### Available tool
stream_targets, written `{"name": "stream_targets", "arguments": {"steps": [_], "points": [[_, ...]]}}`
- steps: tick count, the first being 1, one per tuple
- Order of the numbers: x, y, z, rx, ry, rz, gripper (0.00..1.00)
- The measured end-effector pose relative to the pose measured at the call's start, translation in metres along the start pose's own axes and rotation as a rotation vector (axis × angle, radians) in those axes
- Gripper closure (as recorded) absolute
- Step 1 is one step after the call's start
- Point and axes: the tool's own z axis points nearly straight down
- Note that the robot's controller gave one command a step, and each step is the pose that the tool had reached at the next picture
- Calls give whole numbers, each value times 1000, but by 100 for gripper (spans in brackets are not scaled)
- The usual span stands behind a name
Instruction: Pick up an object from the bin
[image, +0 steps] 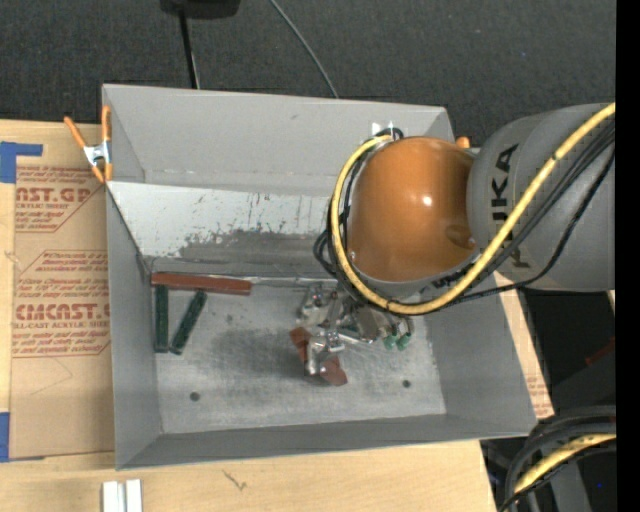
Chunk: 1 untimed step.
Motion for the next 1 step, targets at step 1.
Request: {"name": "stream_targets", "arguments": {"steps": [1], "points": [[0, 0, 0, 0, 0, 0, 100]]}}
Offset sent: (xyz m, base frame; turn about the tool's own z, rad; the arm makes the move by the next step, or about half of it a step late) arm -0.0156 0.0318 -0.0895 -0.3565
